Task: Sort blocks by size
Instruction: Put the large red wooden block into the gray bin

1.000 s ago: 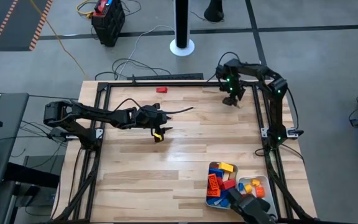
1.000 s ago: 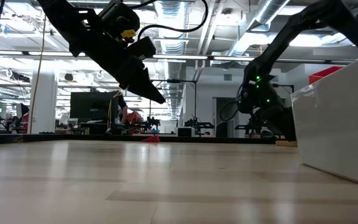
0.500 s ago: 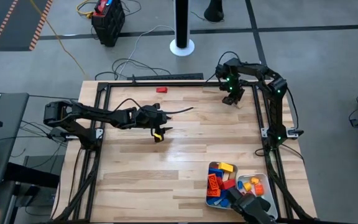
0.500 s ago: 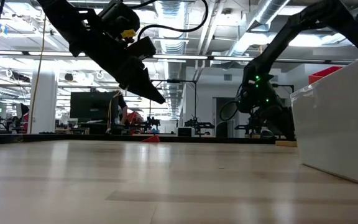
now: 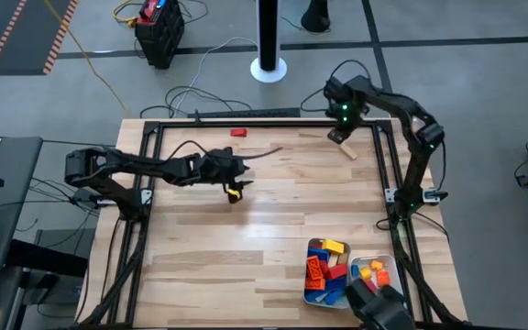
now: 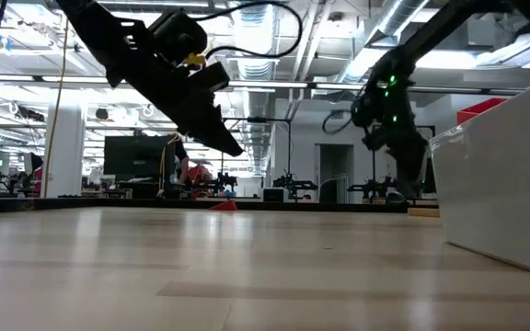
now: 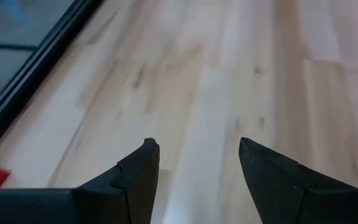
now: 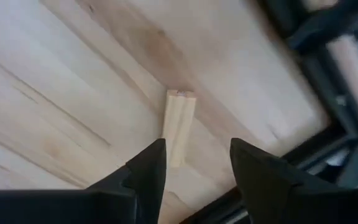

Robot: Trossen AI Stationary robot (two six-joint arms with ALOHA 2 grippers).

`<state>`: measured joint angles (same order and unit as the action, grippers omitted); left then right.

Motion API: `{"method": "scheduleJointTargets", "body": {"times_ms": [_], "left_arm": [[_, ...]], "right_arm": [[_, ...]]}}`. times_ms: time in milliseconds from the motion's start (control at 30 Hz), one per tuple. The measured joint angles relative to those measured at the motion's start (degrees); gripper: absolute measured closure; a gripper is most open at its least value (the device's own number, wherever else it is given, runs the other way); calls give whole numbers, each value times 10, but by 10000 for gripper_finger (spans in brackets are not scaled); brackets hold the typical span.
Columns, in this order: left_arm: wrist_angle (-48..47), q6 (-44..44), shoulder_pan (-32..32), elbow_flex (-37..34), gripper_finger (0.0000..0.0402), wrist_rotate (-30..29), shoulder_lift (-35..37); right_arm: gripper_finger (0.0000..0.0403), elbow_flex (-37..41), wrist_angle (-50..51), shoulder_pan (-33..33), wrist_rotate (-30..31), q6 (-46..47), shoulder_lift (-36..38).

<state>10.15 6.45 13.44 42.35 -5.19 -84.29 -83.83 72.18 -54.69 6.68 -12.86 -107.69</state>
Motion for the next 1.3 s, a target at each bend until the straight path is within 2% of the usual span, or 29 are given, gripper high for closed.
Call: {"method": "scheduleJointTargets", "body": {"times_ms": [100, 200, 367, 467, 533, 667, 833, 1033, 1167, 1300], "left_arm": [[-4, -24, 24, 0, 189, -3, 0], [-20, -43, 61, 0, 189, -26, 0], [-41, -36, 140, 7, 189, -30, -1], [-74, 4, 186, 42, 189, -23, -27], [-96, 47, 211, 72, 189, 4, -54], [-108, 168, 249, 136, 189, 22, -127], [-122, 299, 281, 205, 189, 24, -213], [-155, 323, 302, 271, 189, 46, -284], [-231, 322, 311, 307, 189, 101, -310], [-299, 320, 308, 328, 189, 128, -318]], "right_arm": [[190, 16, -32, 12, -6, 21, 58], [195, 81, -142, 47, -20, 45, 154], [202, 235, -311, 152, -24, 121, 304], [202, 314, -387, 227, -24, 167, 368], [203, 355, -431, 275, -24, 189, 397], [203, 394, -503, 355, -23, 216, 426], [203, 401, -524, 427, 6, 220, 428], [203, 401, -535, 487, 43, 229, 423], [203, 401, -535, 508, 44, 232, 421], [203, 401, -535, 517, 52, 236, 421]]}}
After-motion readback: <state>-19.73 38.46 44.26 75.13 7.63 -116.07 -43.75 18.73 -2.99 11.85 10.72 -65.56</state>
